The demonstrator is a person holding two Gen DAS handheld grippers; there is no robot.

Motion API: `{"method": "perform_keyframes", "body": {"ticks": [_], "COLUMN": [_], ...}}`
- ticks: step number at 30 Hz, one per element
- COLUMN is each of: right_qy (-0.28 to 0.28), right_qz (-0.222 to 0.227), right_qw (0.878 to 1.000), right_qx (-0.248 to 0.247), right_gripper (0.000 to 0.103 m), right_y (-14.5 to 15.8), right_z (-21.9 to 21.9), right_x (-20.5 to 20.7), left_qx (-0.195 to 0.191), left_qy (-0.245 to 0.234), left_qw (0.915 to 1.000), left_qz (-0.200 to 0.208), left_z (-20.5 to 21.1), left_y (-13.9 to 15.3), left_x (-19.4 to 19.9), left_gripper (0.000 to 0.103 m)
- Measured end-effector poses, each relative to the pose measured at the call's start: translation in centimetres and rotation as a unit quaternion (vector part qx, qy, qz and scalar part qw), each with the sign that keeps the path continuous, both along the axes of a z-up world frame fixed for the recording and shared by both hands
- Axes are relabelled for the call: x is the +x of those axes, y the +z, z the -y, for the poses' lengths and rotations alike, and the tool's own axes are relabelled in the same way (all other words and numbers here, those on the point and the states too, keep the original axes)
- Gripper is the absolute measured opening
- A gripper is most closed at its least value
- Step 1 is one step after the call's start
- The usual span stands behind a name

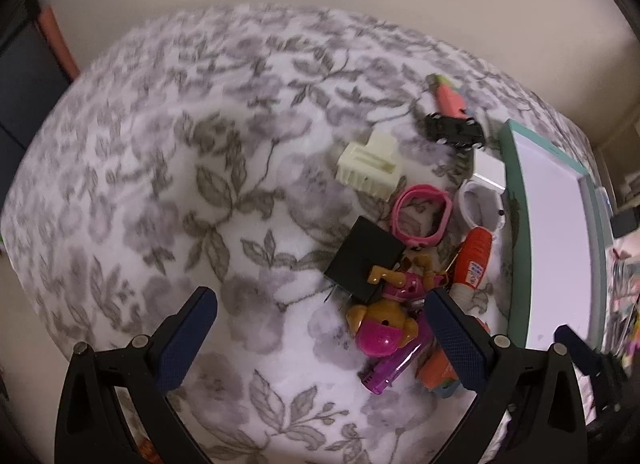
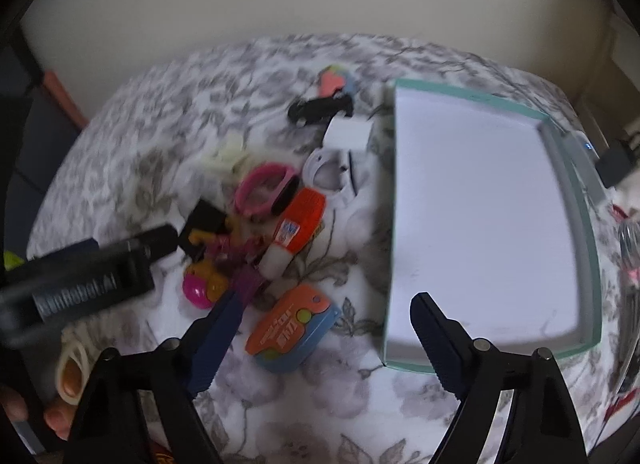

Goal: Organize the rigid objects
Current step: 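Grasp the pink dog figurine with the left gripper while the right gripper grasps the blue-orange eraser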

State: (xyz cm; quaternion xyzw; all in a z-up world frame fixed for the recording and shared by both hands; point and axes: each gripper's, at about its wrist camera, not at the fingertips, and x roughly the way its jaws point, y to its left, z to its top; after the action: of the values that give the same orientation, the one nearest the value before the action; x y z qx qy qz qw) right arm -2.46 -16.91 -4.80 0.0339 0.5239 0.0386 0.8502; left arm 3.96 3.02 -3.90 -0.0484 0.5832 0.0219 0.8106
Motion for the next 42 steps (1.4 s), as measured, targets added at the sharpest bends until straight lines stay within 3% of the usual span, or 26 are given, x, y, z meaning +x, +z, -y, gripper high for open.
{"method": "perform_keyframes", "body": {"ticks": [3,9,13,20,24,27,31,35,42], "right_qy": [0.021,0.053,0.076,0.091,0.088,0.084,0.071,0.054,0.027], "right_qz": [-0.02,-0.047,-0.069,-0.093,-0.097,-0.1,-0.106,-0.106,-0.098], "right_qw": [1.0,0.997,0.994,0.991,0.991,0.991,0.992,0.993,0.994], "right_qx": [-0.005,-0.01,-0.018,-0.016,-0.006,0.002,0.011,-0.007,-0.025], "right_gripper": [0.081,0.08,0.08,0.08,0.08,0.08,0.08,0.065,0.064], "right_y": [-1.1,-2.5,-3.7,-5.1,-5.5,-5.7,-6.0,-6.3,-6.0], "right_z": [-0.8,-1.8,-2.6,-3.3,-3.5,-3.6,-3.5,-3.5,-3.8], "right_x": [0.2,0.5,0.6,1.0,1.5,1.9,2.4,2.8,3.9], "left_qx": [-0.019,-0.028,-0.035,-0.054,-0.059,-0.064,-0.043,-0.038,-0.031], "left_qy": [-0.005,-0.019,-0.024,-0.031,-0.038,-0.029,-0.027,-0.027,-0.028], "left_qw": [0.9995,0.9982,0.997,0.9949,0.9931,0.9928,0.9941,0.9944,0.9948], "left_qz": [-0.025,-0.049,-0.065,-0.08,-0.094,-0.097,-0.096,-0.095,-0.093], "left_z": [0.2,1.2,1.8,2.8,3.7,3.8,4.3,4.8,5.0], "left_y": [-1.2,-2.5,-3.4,-4.6,-6.4,-7.1,-7.5,-7.4,-7.3], "left_x": [0.2,0.4,0.7,1.1,2.0,2.3,2.4,2.4,2.0], "left_gripper": [0.102,0.101,0.088,0.085,0.066,0.064,0.053,0.05,0.049]}}
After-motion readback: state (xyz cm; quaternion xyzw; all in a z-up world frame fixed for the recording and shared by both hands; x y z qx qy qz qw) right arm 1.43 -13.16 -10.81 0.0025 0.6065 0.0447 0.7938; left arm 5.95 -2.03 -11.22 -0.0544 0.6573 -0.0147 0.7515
